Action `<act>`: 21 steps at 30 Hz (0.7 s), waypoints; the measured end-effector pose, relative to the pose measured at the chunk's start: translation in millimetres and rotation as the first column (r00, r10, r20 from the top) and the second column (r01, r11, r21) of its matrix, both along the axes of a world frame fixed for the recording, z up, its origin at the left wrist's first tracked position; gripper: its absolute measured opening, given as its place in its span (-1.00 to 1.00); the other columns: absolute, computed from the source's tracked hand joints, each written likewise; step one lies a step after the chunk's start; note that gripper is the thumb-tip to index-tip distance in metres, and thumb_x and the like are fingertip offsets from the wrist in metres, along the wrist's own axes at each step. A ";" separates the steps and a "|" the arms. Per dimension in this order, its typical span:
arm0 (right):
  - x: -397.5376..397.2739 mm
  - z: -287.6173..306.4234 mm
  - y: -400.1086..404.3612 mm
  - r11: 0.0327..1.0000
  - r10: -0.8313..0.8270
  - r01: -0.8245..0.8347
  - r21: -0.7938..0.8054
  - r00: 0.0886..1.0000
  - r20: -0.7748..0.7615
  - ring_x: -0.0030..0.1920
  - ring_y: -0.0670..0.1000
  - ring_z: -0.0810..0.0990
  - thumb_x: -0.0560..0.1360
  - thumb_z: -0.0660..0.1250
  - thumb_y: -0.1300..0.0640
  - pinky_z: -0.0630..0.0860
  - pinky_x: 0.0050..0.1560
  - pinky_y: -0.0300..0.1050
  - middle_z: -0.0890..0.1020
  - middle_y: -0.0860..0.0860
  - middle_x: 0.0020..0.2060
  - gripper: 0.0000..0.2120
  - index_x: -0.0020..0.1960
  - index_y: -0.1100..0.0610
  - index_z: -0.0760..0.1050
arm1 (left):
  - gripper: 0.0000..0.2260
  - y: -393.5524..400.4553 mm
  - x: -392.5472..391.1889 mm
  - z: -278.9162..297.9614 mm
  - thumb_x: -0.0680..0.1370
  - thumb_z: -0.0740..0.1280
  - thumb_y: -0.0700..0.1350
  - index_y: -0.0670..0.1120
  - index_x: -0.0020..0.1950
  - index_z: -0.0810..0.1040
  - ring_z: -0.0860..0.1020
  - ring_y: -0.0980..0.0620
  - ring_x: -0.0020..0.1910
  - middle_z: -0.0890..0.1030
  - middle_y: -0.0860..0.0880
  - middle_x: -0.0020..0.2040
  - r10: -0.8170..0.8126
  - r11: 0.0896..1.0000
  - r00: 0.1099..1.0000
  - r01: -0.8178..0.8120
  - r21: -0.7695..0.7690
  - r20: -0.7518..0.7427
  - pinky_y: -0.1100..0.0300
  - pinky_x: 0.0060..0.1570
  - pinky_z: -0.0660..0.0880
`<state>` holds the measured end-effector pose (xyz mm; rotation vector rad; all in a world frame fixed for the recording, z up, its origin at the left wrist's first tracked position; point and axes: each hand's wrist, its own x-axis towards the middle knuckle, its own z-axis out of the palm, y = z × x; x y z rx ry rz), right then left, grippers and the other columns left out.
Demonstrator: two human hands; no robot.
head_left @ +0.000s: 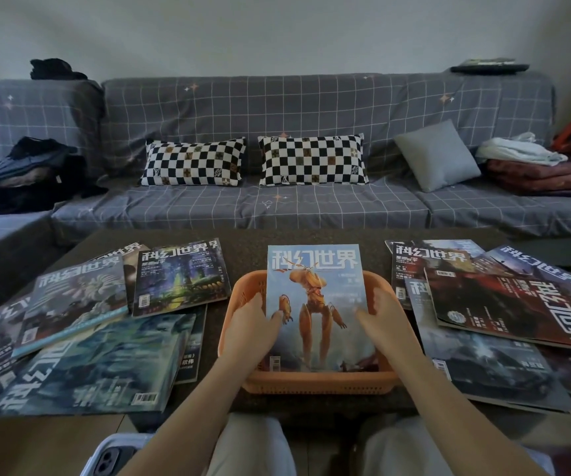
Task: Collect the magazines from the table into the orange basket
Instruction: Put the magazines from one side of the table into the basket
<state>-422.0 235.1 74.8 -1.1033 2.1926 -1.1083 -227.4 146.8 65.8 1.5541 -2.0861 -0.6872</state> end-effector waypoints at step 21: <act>157.4 12.9 -200.5 0.847 0.531 -0.531 -0.022 0.848 -0.008 0.01 -0.16 0.51 0.52 0.31 0.07 0.42 -0.16 -0.39 0.56 -0.03 0.15 -0.65 0.29 0.05 0.42 | -0.66 -134.9 126.5 -1.9 0.60 0.25 -0.02 -0.08 0.34 0.48 0.56 0.07 0.04 0.60 -0.04 0.19 0.279 0.959 0.929 -0.281 0.025 -0.243 0.27 -0.06 0.42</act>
